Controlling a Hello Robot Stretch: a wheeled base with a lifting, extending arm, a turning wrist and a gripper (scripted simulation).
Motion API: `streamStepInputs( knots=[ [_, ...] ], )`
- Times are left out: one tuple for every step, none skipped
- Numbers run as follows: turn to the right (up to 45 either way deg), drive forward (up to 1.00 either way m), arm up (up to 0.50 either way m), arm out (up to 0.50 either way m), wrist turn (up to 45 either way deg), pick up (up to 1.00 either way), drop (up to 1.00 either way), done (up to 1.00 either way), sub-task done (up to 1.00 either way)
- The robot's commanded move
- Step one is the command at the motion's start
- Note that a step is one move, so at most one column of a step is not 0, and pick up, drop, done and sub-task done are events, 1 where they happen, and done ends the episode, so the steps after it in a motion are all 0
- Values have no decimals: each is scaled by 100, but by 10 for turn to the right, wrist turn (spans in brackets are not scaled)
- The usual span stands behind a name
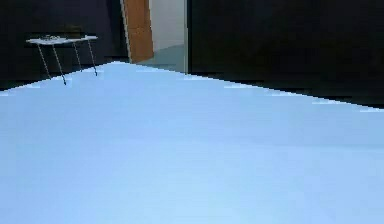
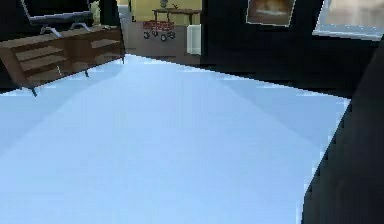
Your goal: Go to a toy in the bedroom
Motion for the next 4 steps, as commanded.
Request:
streamStepInputs(
  knots=[
    [330,0,0,0,0,0,0,0,0],
    [0,5,0,0,0,0,0,0,0],
    [-450,0,0,0,0,0,0,0,0],
    [-390,0,0,0,0,0,0,0,0]
  ],
)
